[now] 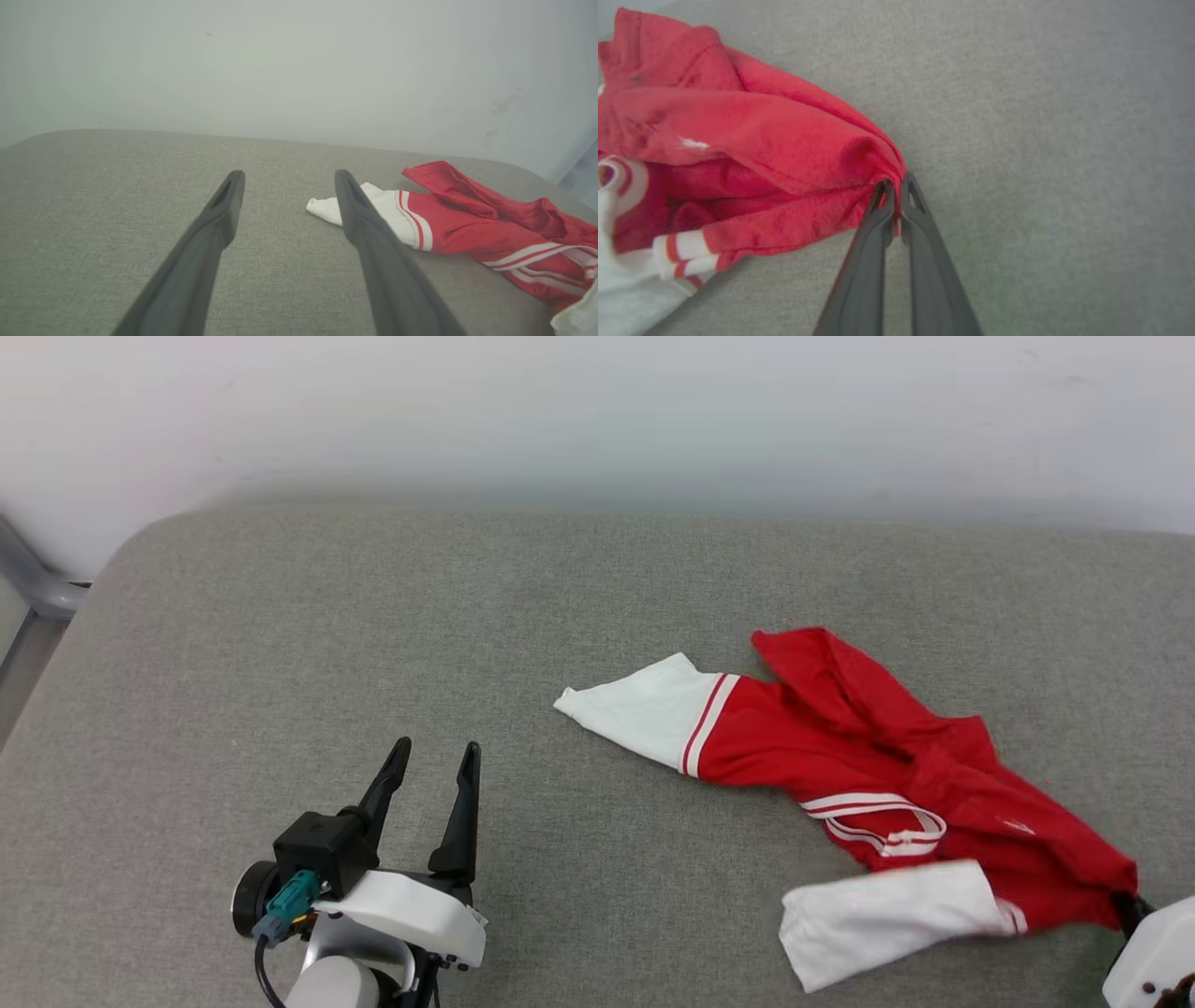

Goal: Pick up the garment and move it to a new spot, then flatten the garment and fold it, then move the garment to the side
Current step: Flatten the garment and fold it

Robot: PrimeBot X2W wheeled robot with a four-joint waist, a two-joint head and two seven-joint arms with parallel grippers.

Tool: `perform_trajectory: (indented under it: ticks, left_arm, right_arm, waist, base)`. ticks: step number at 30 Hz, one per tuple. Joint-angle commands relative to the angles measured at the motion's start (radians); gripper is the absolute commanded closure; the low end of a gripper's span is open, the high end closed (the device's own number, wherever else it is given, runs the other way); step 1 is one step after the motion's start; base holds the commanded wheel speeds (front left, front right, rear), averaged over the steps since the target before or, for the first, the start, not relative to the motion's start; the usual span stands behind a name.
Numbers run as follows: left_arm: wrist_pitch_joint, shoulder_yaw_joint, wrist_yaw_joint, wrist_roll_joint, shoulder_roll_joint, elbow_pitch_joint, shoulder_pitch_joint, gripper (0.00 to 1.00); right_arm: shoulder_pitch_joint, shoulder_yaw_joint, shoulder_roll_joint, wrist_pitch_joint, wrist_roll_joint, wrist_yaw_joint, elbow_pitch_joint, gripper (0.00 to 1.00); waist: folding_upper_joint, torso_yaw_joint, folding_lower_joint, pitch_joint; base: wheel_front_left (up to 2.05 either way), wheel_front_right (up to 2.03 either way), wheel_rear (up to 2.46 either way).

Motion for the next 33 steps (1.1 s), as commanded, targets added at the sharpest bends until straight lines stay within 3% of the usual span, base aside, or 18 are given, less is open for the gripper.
perform_trajectory:
  ticks: [1, 3, 4, 5, 6, 7, 15, 20, 24, 29, 33]
  left_arm:
    - [-0.002, 0.003, -0.005, 0.006, 0.0, 0.005, -0.003, 0.0]
    - [-0.002, 0.004, -0.007, 0.006, -0.001, 0.008, -0.007, 0.0]
    - [-0.002, 0.006, -0.007, 0.007, 0.0, 0.008, -0.008, 0.0]
    - [-0.002, 0.007, -0.008, 0.007, 0.0, 0.009, -0.008, 0.0]
    - [-0.002, 0.008, -0.009, 0.008, 0.001, 0.01, -0.008, 0.0]
    - [-0.002, 0.009, -0.009, 0.008, 0.002, 0.012, -0.008, 0.0]
    - [-0.002, 0.015, -0.004, 0.006, 0.006, 0.019, 0.017, 0.0]
    - [-0.002, 0.017, 0.002, 0.001, 0.009, 0.022, 0.038, 0.0]
    - [0.0, 0.015, 0.007, -0.003, 0.012, 0.021, 0.049, 0.0]
    - [0.005, 0.013, 0.01, -0.007, 0.017, 0.012, 0.052, 0.0]
    - [0.006, 0.011, 0.014, -0.009, 0.017, 0.006, 0.043, 0.0]
  right_arm:
    - [0.013, -0.015, 0.012, -0.02, -0.001, -0.001, 0.047, 1.0]
    - [0.008, -0.022, 0.021, -0.056, -0.002, -0.001, 0.096, 1.0]
    - [0.001, -0.018, 0.028, -0.076, 0.004, -0.001, 0.116, 0.94]
    - [-0.007, -0.011, 0.031, -0.095, 0.01, -0.001, 0.13, 0.72]
    - [-0.015, -0.003, 0.032, -0.122, 0.018, -0.001, 0.138, 0.42]
    - [-0.022, 0.006, 0.034, -0.152, 0.027, -0.001, 0.14, 0.0]
    - [0.001, 0.062, 0.025, -0.409, 0.062, -0.001, 0.073, 0.0]
    - [0.06, 0.106, 0.047, -0.451, 0.028, -0.001, -0.001, 0.0]
    - [0.142, 0.145, 0.071, -0.35, -0.009, -0.001, -0.045, 0.0]
    - [0.232, 0.162, 0.09, -0.078, -0.025, -0.001, -0.096, 0.0]
    - [0.246, 0.179, 0.091, 0.039, -0.025, -0.001, -0.154, 0.0]
  waist:
    - [0.0, 0.002, 0.0, 0.005]
    - [0.0, 0.004, 0.0, 0.009]
    - [0.0, 0.004, 0.0, 0.011]
    - [0.0, 0.004, 0.0, 0.012]
    - [0.0, 0.003, 0.0, 0.012]
    - [0.0, 0.003, 0.0, 0.011]
    - [0.0, -0.003, 0.0, -0.018]
    - [0.0, -0.009, 0.0, -0.049]
    - [0.0, -0.01, 0.0, -0.063]
    - [0.0, -0.012, 0.0, -0.064]
    - [0.0, -0.013, 0.0, -0.049]
  base:
    - [0.0, 0.0, 0.0]
    - [0.0, 0.0, 0.0]
    - [0.0, 0.0, 0.0]
    - [0.0, 0.0, 0.0]
    - [0.0, 0.0, 0.0]
    - [0.0, 0.0, 0.0]
    - [0.0, 0.0, 0.0]
    - [0.0, 0.0, 0.0]
    - [0.0, 0.0, 0.0]
    - [0.0, 0.0, 0.0]
    - [0.0, 0.0, 0.0]
